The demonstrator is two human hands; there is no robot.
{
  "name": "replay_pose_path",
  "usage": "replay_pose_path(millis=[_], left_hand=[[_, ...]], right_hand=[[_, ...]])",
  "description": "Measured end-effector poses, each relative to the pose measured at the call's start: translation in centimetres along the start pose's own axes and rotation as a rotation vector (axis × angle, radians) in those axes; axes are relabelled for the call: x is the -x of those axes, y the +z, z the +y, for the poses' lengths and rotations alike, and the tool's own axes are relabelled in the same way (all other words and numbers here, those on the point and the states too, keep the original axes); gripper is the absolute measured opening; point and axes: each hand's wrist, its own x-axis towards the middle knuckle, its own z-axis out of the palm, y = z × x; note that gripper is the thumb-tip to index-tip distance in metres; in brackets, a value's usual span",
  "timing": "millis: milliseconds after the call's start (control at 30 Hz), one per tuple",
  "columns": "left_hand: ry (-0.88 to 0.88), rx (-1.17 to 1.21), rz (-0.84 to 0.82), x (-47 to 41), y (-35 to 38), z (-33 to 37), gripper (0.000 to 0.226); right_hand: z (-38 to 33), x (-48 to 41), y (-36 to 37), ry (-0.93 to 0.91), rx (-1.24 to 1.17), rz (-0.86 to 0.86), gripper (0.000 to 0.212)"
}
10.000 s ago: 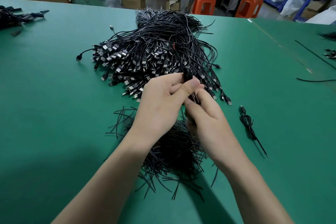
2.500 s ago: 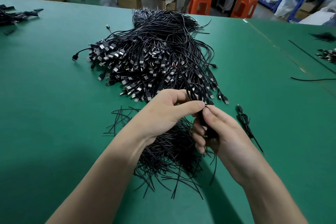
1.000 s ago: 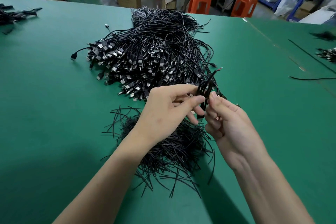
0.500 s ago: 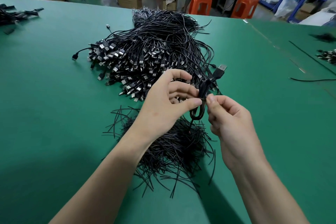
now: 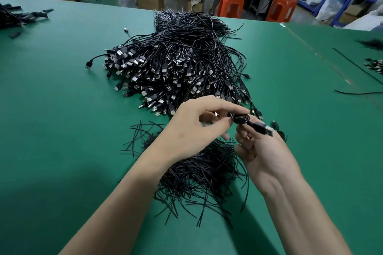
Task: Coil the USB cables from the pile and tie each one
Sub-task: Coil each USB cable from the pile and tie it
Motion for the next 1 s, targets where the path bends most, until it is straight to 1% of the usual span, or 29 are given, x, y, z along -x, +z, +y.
replay_pose_path(millis=[67, 100, 167, 200, 233, 333, 400, 467, 533, 600, 667, 733, 833, 933, 1000], left_hand=[[-0.076, 0.101, -0.071, 0.0, -0.6, 0.0, 0.025], [-0.096, 0.112, -0.082, -0.1, -0.8, 0.0, 0.022], [-0.100, 0.079, -0.012, -0.2, -0.8, -0.2, 0.015], [-0.094, 0.096, 0.031, -0.3, -0.5, -0.4, 0.009], [-0.091, 0.132, 0.058, -0.3, -0.2, -0.5, 0.008], [-0.094, 0.154, 0.128, -0.3, 0.4, -0.8, 0.044], [-0.054, 0.082, 0.143, -0.3, 0.2, -0.8, 0.052], [0.017, -0.004, 0.130, -0.3, 0.2, -0.5, 0.045], [0.080, -0.074, 0.146, -0.3, 0.4, -0.3, 0.036], [0.162, -0.180, 0.200, -0.3, 0.3, -0.2, 0.033], [0.194, -0.258, 0.234, -0.3, -0.1, -0.3, 0.032], [0.187, -0.203, 0.162, -0.2, -0.3, -0.5, 0.033], [0.128, -0.127, 0.068, 0.1, -0.6, -0.4, 0.031], [0.051, -0.033, 0.083, 0.0, -0.6, -0.3, 0.020], [0.014, 0.015, 0.103, -0.2, -0.3, -0.4, 0.014]], right_hand=[[0.0, 0.1, -0.1, -0.036, 0.027, -0.005, 0.027], [0.0, 0.2, -0.1, -0.065, 0.046, -0.015, 0.021], [0.1, 0.3, 0.1, -0.109, 0.080, -0.020, 0.018], [0.1, 0.4, 0.2, -0.115, 0.083, -0.016, 0.020], [0.1, 0.4, 0.3, -0.114, 0.073, -0.016, 0.021], [-0.2, 0.4, 0.6, -0.083, 0.005, -0.054, 0.026], [-0.3, 0.4, 0.7, -0.042, -0.025, -0.082, 0.027], [-0.3, 0.3, 0.9, 0.010, -0.077, -0.118, 0.019], [-0.2, 0.2, 1.2, 0.053, -0.190, -0.160, 0.014], [-0.2, 0.2, 1.3, 0.083, -0.260, -0.181, 0.016], [-0.3, 0.4, 1.3, 0.097, -0.260, -0.191, 0.017], [-0.1, 0.4, 1.2, 0.085, -0.236, -0.169, 0.021], [0.1, 0.2, 0.9, 0.041, -0.181, -0.106, 0.038], [0.2, 0.3, 1.0, 0.026, -0.119, -0.100, 0.026], [0.1, 0.2, 0.9, 0.035, -0.117, -0.059, 0.020]])
